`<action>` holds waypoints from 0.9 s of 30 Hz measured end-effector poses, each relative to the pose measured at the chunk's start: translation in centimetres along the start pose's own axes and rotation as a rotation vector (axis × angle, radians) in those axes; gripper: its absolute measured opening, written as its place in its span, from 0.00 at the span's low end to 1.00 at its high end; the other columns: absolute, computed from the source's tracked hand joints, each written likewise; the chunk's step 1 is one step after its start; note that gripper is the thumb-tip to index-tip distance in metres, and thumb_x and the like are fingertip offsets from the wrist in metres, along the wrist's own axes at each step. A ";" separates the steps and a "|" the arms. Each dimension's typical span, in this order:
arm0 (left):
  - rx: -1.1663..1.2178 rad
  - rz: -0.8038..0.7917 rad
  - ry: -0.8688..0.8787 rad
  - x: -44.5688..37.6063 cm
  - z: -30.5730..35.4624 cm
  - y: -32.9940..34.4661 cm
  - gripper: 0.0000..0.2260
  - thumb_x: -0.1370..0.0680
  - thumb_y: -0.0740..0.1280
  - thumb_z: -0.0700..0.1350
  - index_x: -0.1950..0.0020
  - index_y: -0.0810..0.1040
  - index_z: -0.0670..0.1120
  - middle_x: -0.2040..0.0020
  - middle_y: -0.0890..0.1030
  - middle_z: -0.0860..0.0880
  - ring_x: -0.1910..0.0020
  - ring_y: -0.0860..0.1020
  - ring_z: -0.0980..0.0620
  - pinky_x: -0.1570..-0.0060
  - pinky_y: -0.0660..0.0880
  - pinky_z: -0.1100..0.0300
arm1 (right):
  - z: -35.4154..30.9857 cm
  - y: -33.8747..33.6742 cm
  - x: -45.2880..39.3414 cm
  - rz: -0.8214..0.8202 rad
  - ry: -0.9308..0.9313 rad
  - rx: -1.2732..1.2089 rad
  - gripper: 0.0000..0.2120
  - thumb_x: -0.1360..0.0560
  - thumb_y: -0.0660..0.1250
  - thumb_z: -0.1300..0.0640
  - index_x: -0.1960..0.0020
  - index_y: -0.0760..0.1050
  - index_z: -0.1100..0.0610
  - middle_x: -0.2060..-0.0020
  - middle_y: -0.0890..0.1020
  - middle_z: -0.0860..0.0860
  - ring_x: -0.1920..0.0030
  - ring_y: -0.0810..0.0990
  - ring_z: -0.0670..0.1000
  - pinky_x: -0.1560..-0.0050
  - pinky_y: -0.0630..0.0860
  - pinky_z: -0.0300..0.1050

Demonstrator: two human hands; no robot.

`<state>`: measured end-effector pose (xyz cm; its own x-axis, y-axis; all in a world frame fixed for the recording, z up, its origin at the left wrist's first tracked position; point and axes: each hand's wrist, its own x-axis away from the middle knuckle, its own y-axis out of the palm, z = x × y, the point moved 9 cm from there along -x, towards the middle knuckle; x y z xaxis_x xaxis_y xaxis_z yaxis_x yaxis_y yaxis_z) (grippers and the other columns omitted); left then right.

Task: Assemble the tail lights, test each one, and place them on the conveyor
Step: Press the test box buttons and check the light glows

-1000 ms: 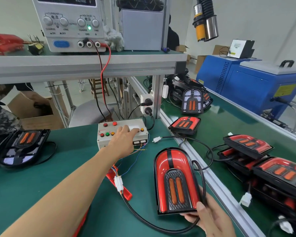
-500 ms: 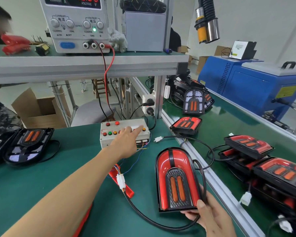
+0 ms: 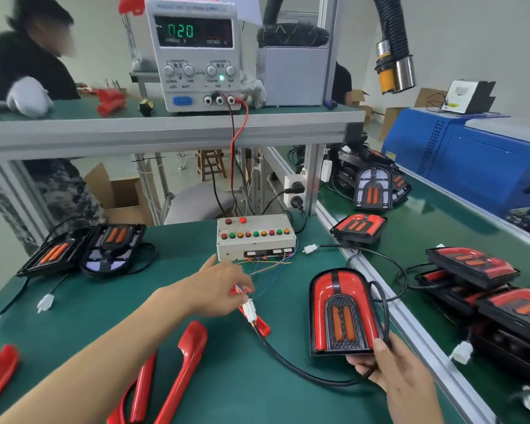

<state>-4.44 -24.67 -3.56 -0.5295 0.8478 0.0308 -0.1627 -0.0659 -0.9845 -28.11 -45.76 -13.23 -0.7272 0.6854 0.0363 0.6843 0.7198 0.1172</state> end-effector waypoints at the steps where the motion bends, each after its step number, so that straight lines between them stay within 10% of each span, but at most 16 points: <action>1: 0.053 -0.024 -0.007 0.2 -0.2 0.2 0.11 0.20 0.66 0.49 0.38 0.81 0.56 0.41 0.80 0.56 0.38 0.74 0.57 0.34 0.55 0.59 | -0.1 0.1 0.0 0.005 0.004 0.003 0.14 0.19 0.63 0.60 0.35 0.77 0.54 0.54 0.88 0.58 0.57 0.88 0.62 0.61 0.84 0.42; 9: 0.399 0.017 -0.032 0.9 -1.0 0.1 0.05 0.20 0.68 0.46 0.47 0.83 0.53 0.48 0.80 0.58 0.49 0.75 0.66 0.46 0.69 0.71 | -1.7 0.2 0.6 0.140 0.010 0.261 0.25 0.19 0.64 0.43 0.29 0.75 0.57 0.51 0.88 0.53 0.60 0.87 0.54 0.61 0.83 0.48; 13: 0.452 0.036 -0.021 0.8 -0.7 0.0 0.04 0.20 0.67 0.47 0.47 0.81 0.53 0.47 0.80 0.58 0.48 0.76 0.65 0.48 0.69 0.74 | -7.5 0.8 5.3 0.652 -0.528 0.746 0.36 0.29 0.65 0.37 0.35 0.79 0.65 0.42 0.77 0.62 0.54 0.79 0.62 0.50 0.75 0.53; 19: 0.511 -0.008 0.015 0.3 0.7 0.0 0.04 0.19 0.67 0.47 0.48 0.82 0.50 0.50 0.83 0.55 0.50 0.80 0.57 0.46 0.76 0.63 | -8.8 15.3 5.8 0.150 -0.949 1.052 0.21 0.28 0.72 0.47 0.42 0.82 0.60 0.52 0.83 0.53 0.52 0.79 0.57 0.53 0.73 0.51; 27: 0.512 -0.005 -0.035 -0.1 0.9 0.6 0.06 0.19 0.65 0.48 0.54 0.77 0.57 0.55 0.81 0.57 0.53 0.79 0.56 0.48 0.77 0.57 | -9.3 20.7 2.3 0.134 -0.918 1.271 0.19 0.41 0.86 0.54 0.65 0.76 0.57 0.75 0.77 0.51 0.74 0.77 0.55 0.74 0.74 0.47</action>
<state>-5.20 -25.28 -3.99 -0.5536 0.8313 0.0498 -0.5480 -0.3186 -0.7734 -16.11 -30.26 -1.46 -0.7034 0.2391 -0.6694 0.6785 -0.0551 -0.7325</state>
